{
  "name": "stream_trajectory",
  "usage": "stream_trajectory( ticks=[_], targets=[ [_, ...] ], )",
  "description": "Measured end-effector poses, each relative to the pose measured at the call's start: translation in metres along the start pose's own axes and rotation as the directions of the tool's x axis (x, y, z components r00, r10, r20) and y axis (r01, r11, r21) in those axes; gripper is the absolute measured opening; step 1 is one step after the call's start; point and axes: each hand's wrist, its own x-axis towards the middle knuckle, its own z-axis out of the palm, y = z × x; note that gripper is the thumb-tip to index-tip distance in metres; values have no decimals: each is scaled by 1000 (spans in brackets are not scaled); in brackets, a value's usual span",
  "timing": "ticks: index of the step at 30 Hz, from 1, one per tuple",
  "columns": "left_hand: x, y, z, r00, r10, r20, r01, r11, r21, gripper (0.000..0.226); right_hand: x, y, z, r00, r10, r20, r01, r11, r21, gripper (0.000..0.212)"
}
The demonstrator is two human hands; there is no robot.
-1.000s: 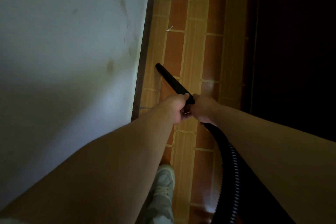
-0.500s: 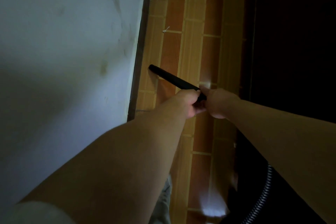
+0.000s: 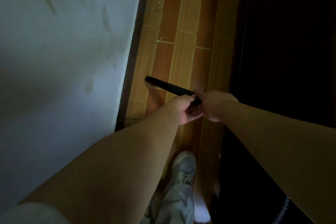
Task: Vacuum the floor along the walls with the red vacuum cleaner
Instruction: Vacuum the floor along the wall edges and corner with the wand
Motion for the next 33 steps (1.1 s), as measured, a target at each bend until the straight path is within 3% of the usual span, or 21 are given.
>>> stream_trajectory(
  ticks=[6, 15, 20, 24, 33],
  targets=[
    [8, 12, 25, 990, 14, -138, -23, 997, -69, 20, 17, 24, -3, 999, -34, 17, 30, 985, 167, 89],
    [15, 43, 41, 983, 23, -181, -7, 996, 84, 27, 42, 28, -6, 999, -31, 44, 13, 933, 360, 62],
    [37, 75, 41, 983, 28, -182, 1, 987, 158, 32, 62, 23, -20, 997, -6, 75, -27, 900, 435, 74],
    [49, 99, 38, 985, 33, -172, 0, 982, 189, 32, 76, 15, -29, 999, 25, 45, -44, 866, 499, 66],
    [69, 134, 30, 985, 53, -164, -35, 993, 109, 42, 97, 3, -58, 997, 65, 53, -83, 816, 572, 70]
  ],
)
